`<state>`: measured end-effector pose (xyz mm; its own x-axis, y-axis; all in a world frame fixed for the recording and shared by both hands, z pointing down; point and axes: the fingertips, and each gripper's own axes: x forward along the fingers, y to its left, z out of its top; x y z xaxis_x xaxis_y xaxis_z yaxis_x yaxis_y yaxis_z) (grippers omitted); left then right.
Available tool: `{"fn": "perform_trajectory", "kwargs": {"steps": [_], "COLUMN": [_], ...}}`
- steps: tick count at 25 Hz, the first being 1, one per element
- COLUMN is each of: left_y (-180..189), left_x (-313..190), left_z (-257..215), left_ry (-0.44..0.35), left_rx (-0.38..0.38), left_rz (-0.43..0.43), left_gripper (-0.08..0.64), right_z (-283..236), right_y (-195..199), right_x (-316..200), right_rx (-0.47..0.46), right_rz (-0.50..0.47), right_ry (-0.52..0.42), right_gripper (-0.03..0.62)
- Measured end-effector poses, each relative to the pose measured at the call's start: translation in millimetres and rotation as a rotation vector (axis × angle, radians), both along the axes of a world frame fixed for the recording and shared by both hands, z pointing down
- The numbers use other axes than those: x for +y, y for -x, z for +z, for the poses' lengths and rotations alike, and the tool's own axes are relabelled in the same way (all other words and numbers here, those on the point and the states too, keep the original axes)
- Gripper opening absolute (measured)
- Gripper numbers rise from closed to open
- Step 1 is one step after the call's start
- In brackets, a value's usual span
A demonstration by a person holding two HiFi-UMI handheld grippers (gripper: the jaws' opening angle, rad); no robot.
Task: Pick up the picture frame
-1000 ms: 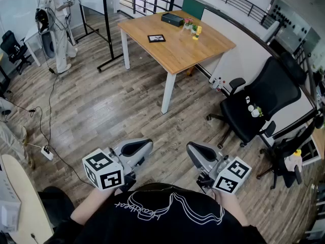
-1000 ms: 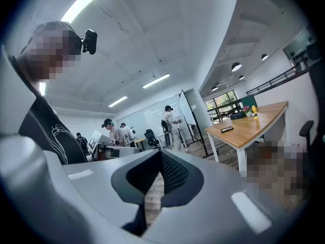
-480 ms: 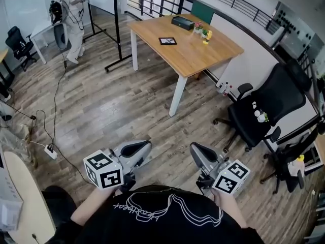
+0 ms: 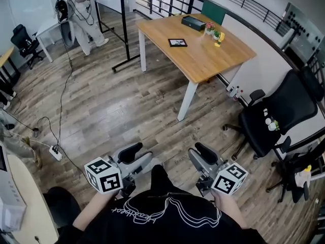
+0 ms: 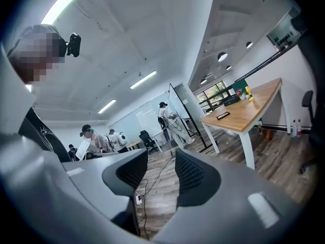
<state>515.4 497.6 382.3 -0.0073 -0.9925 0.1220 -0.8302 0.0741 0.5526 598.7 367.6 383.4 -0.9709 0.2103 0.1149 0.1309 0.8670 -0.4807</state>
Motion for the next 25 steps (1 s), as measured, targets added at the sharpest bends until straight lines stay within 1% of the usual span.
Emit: {"fn": "perform_trajectory", "kwargs": {"steps": [3, 6, 9, 12, 15, 17, 21, 25], "left_y": [44, 96, 147, 192, 230, 255, 299, 330], "left_x": [-12, -36, -77, -123, -158, -172, -185, -206], "left_z": [11, 16, 15, 9, 1, -3, 2, 13], "left_ry": [0.046, 0.071, 0.083, 0.091, 0.086, 0.082, 0.078, 0.079], "left_rx": [-0.016, -0.003, -0.021, -0.035, -0.036, -0.044, -0.024, -0.002], "left_rz": [-0.041, -0.074, -0.084, -0.069, -0.053, -0.061, -0.107, -0.075], "left_gripper": [0.271, 0.290, 0.309, 0.327, 0.335, 0.336, 0.336, 0.336], "right_z": [11, 14, 11, 9, 5, 1, 0, 17], "right_y": [51, 105, 153, 194, 226, 243, 271, 298], "right_x": [-15, -38, -77, -121, -165, -188, -209, -227], "right_rx": [0.009, 0.018, 0.019, 0.027, 0.033, 0.032, 0.054, 0.110], "right_rz": [-0.053, -0.092, -0.094, -0.079, -0.047, -0.028, -0.025, -0.003], "right_ry": [0.034, 0.031, 0.011, 0.012, 0.007, -0.001, 0.002, 0.023], "right_gripper": [0.185, 0.217, 0.242, 0.247, 0.249, 0.249, 0.247, 0.235]}}
